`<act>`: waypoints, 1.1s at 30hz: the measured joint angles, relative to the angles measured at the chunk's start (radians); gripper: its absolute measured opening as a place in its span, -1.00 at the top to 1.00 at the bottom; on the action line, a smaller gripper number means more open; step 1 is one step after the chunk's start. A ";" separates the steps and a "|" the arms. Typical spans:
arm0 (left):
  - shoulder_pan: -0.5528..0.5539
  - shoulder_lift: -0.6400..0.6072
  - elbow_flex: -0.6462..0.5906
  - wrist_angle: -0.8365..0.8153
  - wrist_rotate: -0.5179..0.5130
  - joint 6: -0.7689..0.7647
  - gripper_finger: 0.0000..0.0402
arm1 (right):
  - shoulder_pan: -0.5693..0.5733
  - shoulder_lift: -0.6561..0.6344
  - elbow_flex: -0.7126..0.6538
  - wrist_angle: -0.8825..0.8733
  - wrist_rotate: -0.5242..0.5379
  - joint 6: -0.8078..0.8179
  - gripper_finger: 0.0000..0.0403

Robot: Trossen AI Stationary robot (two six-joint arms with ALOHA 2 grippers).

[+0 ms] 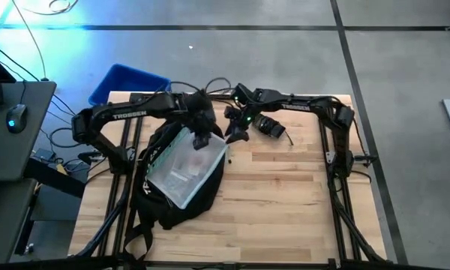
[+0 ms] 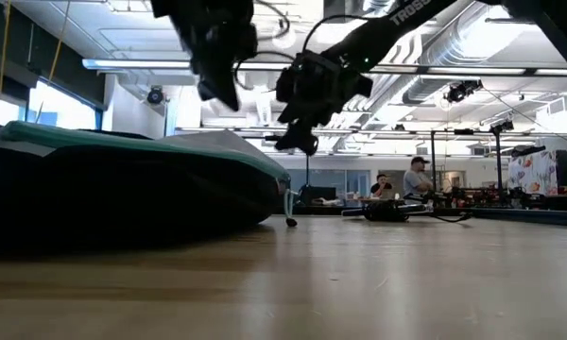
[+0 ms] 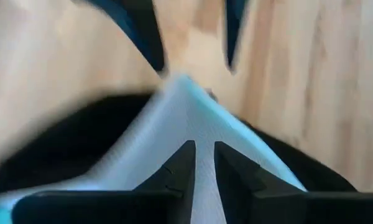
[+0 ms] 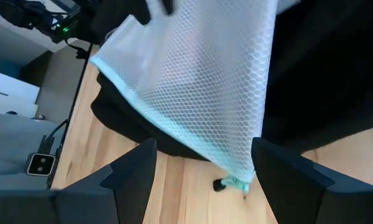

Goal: Unpack backpack
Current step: Put the zip bag into the backpack

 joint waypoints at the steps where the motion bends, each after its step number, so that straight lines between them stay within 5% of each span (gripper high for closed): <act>1: 0.007 0.000 0.008 0.017 -0.012 0.019 0.75 | -0.002 -0.008 0.000 -0.014 0.016 -0.009 -0.23; 7: 0.095 0.061 0.010 0.032 0.025 0.035 0.43 | -0.025 -0.044 0.001 -0.073 0.041 -0.023 -0.23; 16: 0.168 0.205 0.010 -0.074 0.247 0.169 0.03 | -0.007 -0.045 -0.007 -0.156 0.043 -0.037 -0.23; 19: 0.161 0.231 0.011 -0.136 0.246 0.207 0.16 | 0.007 -0.044 -0.007 -0.121 0.094 -0.016 -0.23; 25: 0.126 0.201 0.010 -0.236 0.206 0.215 0.92 | 0.036 -0.041 -0.007 0.054 0.324 0.141 -0.23; 33: 0.042 0.071 0.010 -0.344 0.165 0.208 0.99 | 0.056 0.021 -0.006 0.285 0.401 0.359 -0.23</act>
